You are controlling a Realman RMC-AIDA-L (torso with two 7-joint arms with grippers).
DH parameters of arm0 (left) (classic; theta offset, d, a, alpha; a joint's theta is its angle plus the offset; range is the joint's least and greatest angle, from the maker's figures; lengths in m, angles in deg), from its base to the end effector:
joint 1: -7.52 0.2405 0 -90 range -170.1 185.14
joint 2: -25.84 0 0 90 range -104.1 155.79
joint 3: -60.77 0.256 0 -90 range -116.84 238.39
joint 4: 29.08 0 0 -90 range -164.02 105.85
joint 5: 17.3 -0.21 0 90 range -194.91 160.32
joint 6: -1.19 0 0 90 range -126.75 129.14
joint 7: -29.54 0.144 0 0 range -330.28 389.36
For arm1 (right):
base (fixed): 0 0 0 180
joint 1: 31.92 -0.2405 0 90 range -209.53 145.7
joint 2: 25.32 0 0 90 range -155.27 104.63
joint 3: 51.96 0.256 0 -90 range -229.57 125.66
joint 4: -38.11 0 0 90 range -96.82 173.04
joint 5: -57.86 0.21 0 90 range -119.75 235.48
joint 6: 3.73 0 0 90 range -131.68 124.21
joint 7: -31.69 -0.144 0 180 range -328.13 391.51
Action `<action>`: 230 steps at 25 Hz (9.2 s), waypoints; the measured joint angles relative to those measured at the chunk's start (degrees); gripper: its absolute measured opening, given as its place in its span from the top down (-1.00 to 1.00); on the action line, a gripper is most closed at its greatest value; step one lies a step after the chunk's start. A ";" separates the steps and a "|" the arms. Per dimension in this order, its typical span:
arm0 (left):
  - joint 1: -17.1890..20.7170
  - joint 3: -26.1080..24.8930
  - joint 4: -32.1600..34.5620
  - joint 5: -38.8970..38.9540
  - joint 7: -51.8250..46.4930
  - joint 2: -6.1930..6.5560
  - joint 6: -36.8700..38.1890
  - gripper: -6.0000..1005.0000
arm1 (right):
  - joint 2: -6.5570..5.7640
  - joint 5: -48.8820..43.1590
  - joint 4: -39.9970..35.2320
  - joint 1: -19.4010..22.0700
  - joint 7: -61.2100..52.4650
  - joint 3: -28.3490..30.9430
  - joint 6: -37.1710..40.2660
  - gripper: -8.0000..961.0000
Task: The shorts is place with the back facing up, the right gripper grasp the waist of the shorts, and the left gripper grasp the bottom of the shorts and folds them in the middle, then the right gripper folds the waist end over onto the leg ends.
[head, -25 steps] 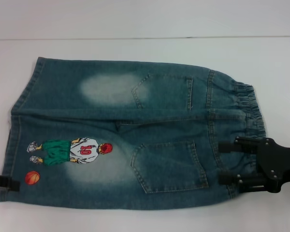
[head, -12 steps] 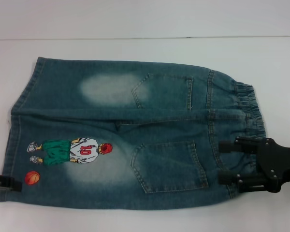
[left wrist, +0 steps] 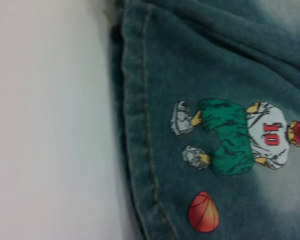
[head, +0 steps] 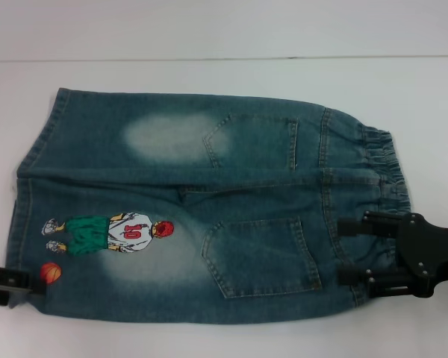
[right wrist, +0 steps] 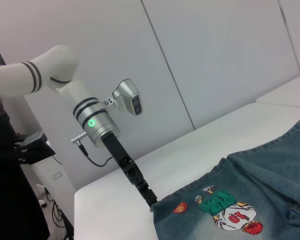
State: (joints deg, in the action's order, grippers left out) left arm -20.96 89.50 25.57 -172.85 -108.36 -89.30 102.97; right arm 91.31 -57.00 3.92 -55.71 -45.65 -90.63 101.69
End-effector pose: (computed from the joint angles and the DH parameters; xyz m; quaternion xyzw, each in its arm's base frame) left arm -0.3424 0.2839 0.0755 -0.7313 -0.6733 0.0218 0.1064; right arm 0.2837 0.2655 0.0107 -0.9276 0.2341 0.2902 0.0256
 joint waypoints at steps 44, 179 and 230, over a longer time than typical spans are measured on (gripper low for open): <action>-0.92 -2.58 1.07 -2.50 -1.49 1.38 2.13 -0.79 | 0.12 0.08 0.00 -0.38 0.76 0.26 -0.06 -0.90; -3.61 -2.27 -1.49 6.87 4.55 -0.37 -1.34 0.85 | -2.41 -40.92 -22.05 -13.46 -44.72 -8.36 0.45 -0.89; -3.79 -2.38 -4.32 7.07 6.58 -0.61 -1.95 0.84 | 0.51 -40.18 -21.72 -14.00 -42.10 -11.03 -5.65 0.84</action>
State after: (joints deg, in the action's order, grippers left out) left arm -24.75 87.11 21.25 -165.78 -101.78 -89.91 101.02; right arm 91.82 -97.19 -17.79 -69.71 -87.75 -101.66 96.03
